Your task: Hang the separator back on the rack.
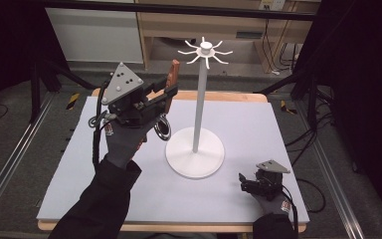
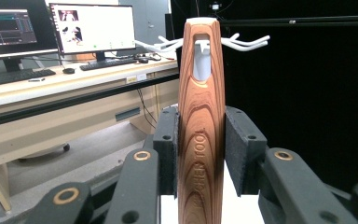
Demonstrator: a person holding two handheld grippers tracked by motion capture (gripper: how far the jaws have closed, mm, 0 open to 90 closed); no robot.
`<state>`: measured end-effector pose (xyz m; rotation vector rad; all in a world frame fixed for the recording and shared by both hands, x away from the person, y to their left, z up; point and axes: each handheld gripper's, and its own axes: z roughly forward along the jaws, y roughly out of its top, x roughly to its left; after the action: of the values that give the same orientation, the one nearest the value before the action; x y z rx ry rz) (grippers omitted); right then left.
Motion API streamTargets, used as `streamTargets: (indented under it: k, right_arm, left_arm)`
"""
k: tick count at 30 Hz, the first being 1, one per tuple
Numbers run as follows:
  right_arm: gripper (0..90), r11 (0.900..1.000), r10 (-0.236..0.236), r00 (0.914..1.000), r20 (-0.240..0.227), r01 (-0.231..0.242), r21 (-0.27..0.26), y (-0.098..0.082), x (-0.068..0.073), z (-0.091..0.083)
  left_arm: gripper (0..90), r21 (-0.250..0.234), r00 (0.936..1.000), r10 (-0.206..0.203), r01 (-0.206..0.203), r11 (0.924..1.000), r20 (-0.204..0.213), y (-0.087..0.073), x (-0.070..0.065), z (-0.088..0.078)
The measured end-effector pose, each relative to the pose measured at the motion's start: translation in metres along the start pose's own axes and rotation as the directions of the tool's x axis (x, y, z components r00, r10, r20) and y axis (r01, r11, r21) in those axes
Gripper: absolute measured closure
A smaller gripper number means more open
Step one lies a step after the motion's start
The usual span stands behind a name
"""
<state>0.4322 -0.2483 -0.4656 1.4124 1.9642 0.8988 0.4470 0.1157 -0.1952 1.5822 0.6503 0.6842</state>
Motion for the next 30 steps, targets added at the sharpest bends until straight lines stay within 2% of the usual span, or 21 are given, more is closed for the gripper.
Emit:
streamTargets:
  k: [17, 30]
  right_arm:
    - [11.8, 1.000, 0.001, 1.0000, -0.001, -0.001, 0.000, 0.000, 0.000, 0.000]
    - [11.8, 1.000, -0.001, 1.0000, -0.004, 0.001, -0.006, 0.000, -0.001, -0.001]
  left_arm:
    - [67.3, 0.030, 0.9999, 0.016, -0.016, 0.9994, -0.004, 0.006, -0.004, 0.015]
    - [67.3, 0.029, 0.9998, 0.020, -0.020, 0.9994, -0.007, 0.007, -0.004, 0.023]
